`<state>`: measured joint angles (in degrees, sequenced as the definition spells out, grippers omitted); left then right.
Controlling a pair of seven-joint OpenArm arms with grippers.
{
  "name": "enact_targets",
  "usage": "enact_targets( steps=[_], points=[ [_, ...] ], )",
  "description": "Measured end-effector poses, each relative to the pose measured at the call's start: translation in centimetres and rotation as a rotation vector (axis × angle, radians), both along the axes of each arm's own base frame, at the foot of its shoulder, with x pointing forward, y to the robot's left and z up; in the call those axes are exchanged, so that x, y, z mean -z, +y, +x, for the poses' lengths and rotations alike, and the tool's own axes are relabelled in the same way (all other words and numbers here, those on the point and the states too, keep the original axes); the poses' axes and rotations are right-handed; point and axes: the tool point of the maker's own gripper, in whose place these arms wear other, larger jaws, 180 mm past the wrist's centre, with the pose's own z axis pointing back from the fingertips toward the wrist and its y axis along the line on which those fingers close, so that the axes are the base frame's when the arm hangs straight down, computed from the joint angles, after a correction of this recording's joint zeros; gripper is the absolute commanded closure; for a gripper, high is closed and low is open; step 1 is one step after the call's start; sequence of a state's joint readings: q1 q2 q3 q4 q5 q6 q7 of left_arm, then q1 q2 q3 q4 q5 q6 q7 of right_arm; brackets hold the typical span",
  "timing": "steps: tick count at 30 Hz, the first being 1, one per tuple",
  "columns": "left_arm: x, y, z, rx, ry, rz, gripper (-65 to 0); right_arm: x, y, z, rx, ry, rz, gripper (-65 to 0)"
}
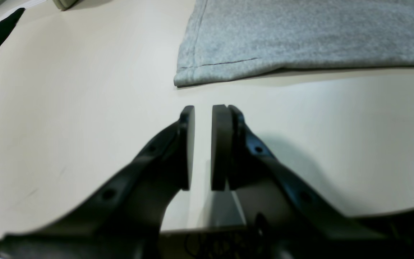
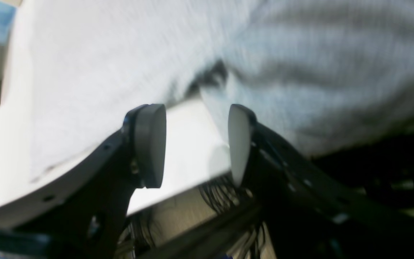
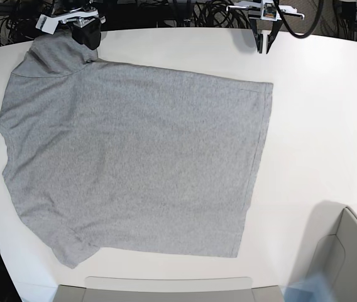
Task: Fold the T-shirt properly
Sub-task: 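Reposition the right gripper at the shoulder and the left at the sleeve corner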
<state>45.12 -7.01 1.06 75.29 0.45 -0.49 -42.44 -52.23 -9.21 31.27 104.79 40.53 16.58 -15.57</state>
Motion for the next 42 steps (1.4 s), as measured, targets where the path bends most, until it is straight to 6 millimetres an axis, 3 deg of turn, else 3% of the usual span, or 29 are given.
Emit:
enact_targets(
  steps=[4, 10, 16, 20, 32, 42],
  points=[
    [0.0, 0.2, 0.1, 0.028, 0.002, 0.010, -9.5, 0.5, -1.4, -1.0, 0.070, -0.019, -0.023, -28.2],
    [-0.3, 1.5, 0.9, 0.051, -0.012, 0.047, -9.5, 1.2, 0.7, -2.7, 0.140, -0.062, 0.022, -28.2],
    [0.5, 1.9, 1.5, 0.074, -0.007, 0.059, -9.5, 2.7, -1.4, -5.0, 0.288, -0.038, 0.079, -28.2],
    [1.1, 2.7, 1.5, 0.080, 0.010, 0.077, -9.5, 2.2, -3.4, -6.6, 0.344, -0.025, 0.052, -28.2],
    [1.0, 2.8, 2.5, 0.076, -0.012, 0.081, -9.5, 1.7, -4.1, -3.9, 0.353, -0.097, 0.051, -28.2],
    [0.7, 3.9, 2.7, 0.091, -0.013, 0.107, -9.5, 6.1, -3.9, -4.8, 0.394, -0.016, 0.087, -28.2]
  ],
)
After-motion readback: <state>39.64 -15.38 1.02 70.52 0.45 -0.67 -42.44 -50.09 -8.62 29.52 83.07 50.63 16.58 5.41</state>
